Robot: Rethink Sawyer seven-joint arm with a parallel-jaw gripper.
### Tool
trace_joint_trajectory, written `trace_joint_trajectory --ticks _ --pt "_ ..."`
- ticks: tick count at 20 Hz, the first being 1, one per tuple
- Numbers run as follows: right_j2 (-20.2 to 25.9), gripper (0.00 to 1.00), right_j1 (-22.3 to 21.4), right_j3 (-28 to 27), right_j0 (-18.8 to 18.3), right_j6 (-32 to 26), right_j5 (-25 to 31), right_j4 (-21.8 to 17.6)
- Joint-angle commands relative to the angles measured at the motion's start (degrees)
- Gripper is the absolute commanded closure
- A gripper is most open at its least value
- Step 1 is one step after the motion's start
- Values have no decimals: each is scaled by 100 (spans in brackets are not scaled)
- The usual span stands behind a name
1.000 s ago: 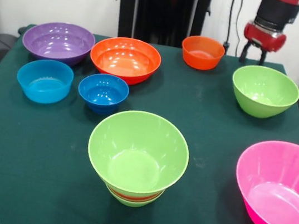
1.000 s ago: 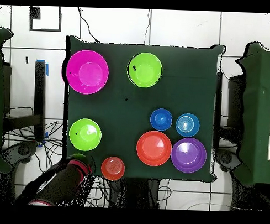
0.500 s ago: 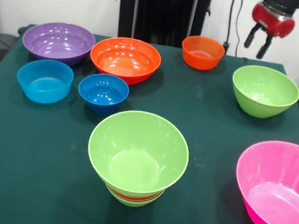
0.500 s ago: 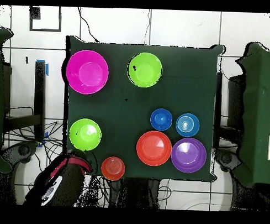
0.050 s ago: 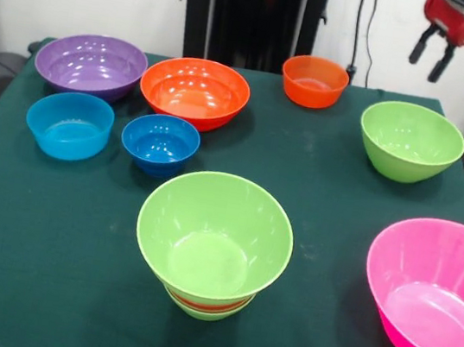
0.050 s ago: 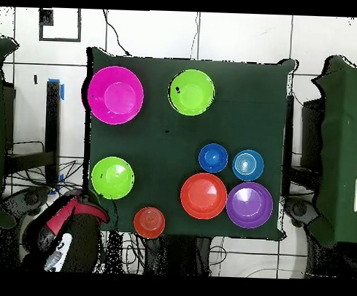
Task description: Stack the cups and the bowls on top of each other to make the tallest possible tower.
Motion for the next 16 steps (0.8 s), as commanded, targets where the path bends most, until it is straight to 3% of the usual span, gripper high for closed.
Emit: trace_joint_trajectory --ticks 1,8,16 --pt "768 0 -256 -193 -400 -1264 416 82" --pt "874 0 -834 336 -988 -1631 267 -197" --pt "1703 0 -1482 1333 -2225 -3035 264 -526"
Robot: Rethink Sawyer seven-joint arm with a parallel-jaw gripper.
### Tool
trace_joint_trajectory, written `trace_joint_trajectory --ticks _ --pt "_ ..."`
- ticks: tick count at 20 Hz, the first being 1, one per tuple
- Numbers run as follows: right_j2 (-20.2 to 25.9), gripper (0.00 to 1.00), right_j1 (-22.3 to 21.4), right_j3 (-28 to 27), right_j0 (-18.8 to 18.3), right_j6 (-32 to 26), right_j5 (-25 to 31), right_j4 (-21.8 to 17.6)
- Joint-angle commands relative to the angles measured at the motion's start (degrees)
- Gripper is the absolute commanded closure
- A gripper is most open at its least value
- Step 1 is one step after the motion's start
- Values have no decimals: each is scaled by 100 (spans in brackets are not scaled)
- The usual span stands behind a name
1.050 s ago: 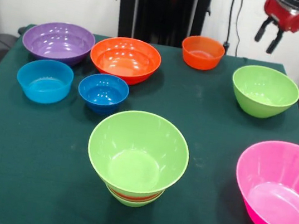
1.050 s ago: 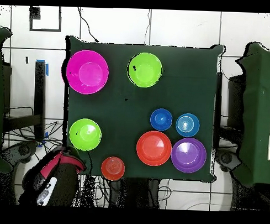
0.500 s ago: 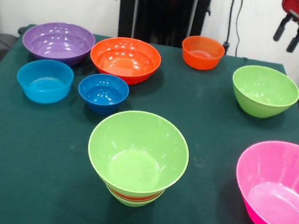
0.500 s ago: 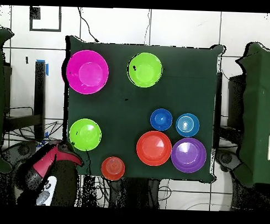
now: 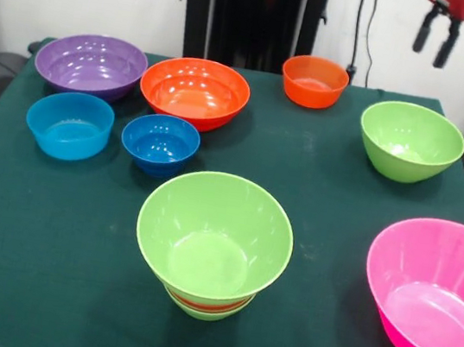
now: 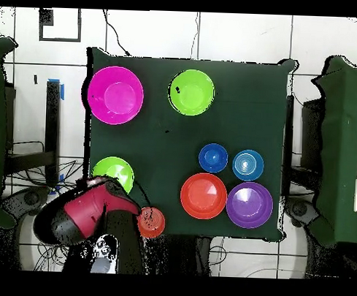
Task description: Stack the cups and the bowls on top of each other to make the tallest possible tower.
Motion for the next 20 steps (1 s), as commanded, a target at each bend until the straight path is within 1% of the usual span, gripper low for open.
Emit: trace_joint_trajectory --ticks 1,3,4,5,7,11,14,17,18,19,20 --pt "1023 0 -541 1087 -799 -2609 232 -503" --pt "1198 0 -779 1332 -1119 -2972 174 -570" --pt "1240 0 -833 1396 -1210 -3066 165 -592" --pt "1283 0 -903 1510 -1389 -3201 93 -639" --pt "1225 0 -908 1571 -1514 -3236 -33 -801" --pt "1129 0 -887 1666 -1752 -3318 -258 -990" --pt "1060 0 -783 1646 -1877 -3388 -356 -1186" --pt "838 0 -451 1504 -1904 -3236 -562 -1626" --pt "772 0 -335 1441 -1878 -3133 -631 -1762" --pt "622 0 -157 1345 -1838 -2992 -728 -2009" --pt "538 0 -43 1266 -1791 -2881 -766 -2156"
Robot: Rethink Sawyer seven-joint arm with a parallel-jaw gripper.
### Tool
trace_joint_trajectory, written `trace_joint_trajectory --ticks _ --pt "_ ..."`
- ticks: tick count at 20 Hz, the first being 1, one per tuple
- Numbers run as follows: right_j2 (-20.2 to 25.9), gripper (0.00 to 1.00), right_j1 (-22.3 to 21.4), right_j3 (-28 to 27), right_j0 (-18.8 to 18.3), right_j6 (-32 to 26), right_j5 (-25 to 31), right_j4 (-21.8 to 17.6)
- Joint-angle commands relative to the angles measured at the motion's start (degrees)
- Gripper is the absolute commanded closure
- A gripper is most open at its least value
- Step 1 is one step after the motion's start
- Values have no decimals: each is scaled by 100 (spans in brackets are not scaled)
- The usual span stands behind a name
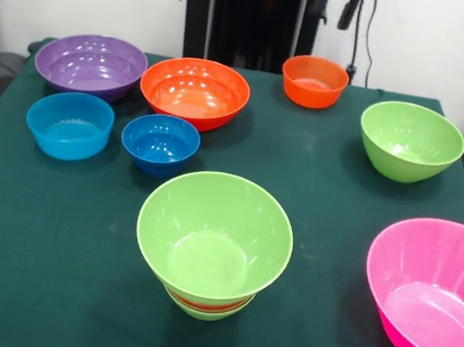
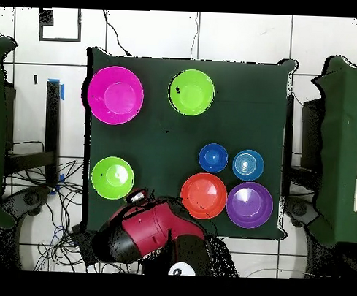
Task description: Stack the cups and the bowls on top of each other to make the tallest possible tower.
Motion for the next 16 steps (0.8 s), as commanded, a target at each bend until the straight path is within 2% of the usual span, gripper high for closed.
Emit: trace_joint_trajectory --ticks 1,5,10,14,16 --pt "-278 0 965 9 74 -531 -717 -1334" --pt "-454 0 1199 -103 11 -388 -877 -1679" --pt "-593 0 1342 -163 -24 -285 -1008 -1784" --pt "-815 0 1807 -459 115 -102 -1239 -1929" --pt "-990 0 2174 -724 242 19 -1481 -2065"
